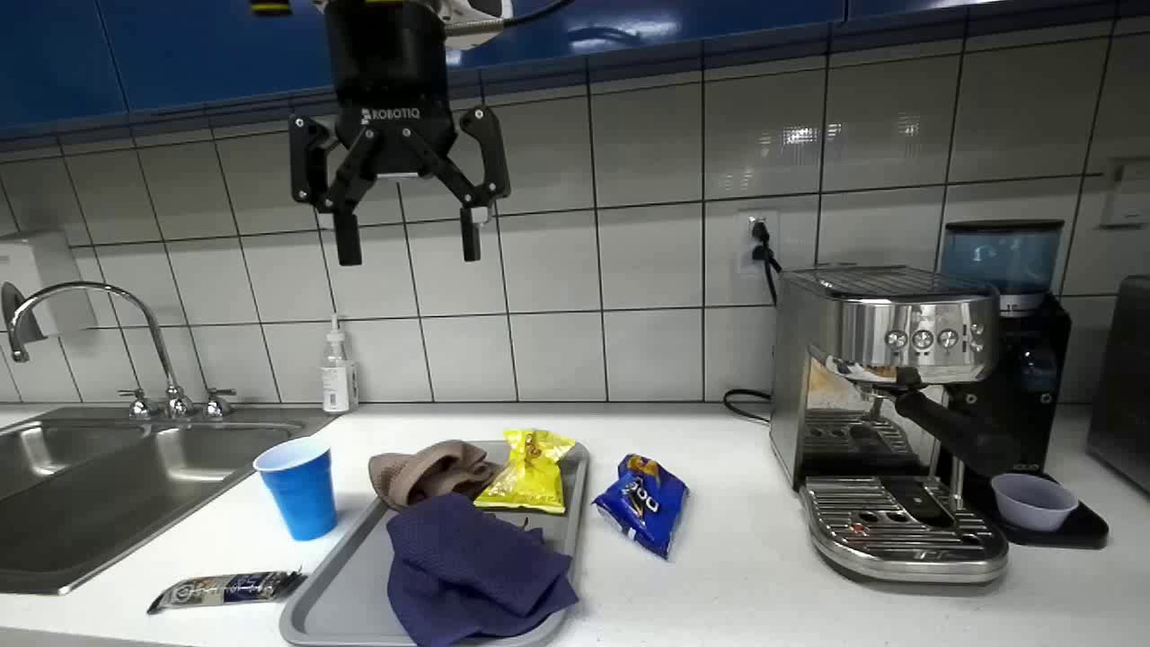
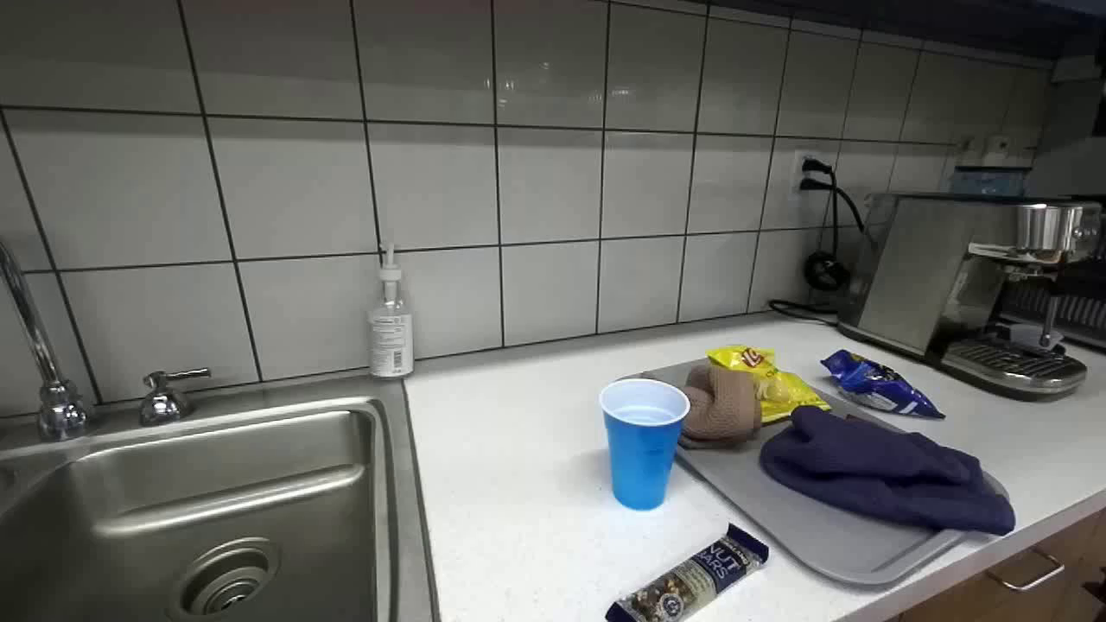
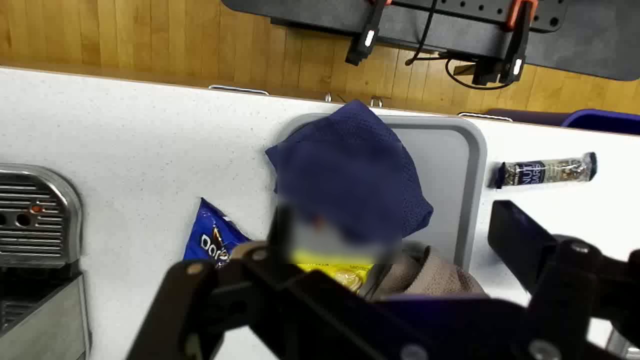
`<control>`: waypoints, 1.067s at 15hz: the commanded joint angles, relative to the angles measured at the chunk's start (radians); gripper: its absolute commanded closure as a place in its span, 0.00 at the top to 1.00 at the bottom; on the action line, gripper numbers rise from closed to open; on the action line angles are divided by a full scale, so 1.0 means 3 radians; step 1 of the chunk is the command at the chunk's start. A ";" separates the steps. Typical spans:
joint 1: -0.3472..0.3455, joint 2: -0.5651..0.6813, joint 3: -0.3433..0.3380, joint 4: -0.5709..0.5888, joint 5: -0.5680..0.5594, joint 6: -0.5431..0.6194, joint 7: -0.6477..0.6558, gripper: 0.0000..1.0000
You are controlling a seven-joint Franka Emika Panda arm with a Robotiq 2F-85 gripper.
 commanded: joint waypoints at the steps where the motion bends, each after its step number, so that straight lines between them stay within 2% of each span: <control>1: -0.0020 0.0007 0.0017 0.0005 0.0012 -0.0003 -0.0010 1.00; 16: -0.0026 -0.0030 0.0032 -0.0037 0.0055 0.0017 0.0059 1.00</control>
